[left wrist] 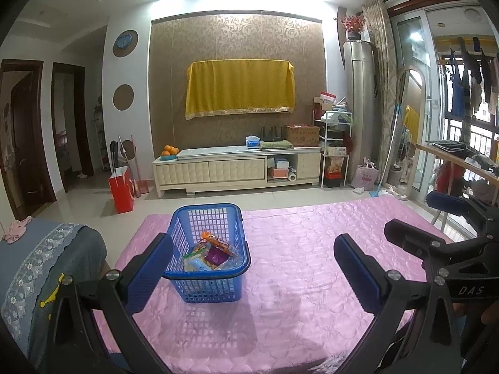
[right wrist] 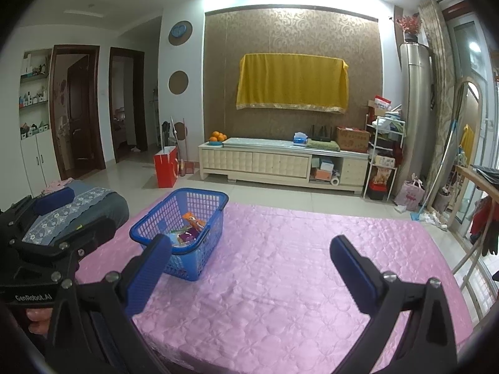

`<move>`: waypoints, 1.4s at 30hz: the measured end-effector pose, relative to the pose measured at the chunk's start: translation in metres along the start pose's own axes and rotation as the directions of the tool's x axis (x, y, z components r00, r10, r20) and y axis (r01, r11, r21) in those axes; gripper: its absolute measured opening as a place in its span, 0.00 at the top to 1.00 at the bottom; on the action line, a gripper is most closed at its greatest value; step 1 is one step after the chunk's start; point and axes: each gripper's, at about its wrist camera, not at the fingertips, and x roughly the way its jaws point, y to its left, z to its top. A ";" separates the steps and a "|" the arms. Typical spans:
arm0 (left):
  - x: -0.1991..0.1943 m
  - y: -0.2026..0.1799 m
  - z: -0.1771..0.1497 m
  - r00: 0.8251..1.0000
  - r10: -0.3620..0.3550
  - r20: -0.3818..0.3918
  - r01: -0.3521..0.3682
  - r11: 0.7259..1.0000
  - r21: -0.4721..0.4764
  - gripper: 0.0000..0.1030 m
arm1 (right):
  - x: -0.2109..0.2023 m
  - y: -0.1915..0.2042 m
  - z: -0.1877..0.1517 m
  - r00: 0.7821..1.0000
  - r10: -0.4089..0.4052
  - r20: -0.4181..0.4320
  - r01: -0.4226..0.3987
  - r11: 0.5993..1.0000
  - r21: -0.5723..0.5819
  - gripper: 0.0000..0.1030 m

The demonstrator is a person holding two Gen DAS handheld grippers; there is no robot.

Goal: Organize snacks

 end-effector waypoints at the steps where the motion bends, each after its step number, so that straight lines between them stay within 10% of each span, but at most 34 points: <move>1: 0.000 -0.001 0.000 1.000 0.000 0.000 0.000 1.000 -0.001 0.01 | 0.000 0.000 0.000 1.000 0.000 -0.001 0.000 1.000 0.000 0.00; 42: -0.005 -0.003 -0.007 1.000 0.001 -0.030 -0.002 1.000 -0.029 0.01 | -0.001 0.005 0.000 1.000 -0.009 -0.003 0.009 1.000 -0.008 0.00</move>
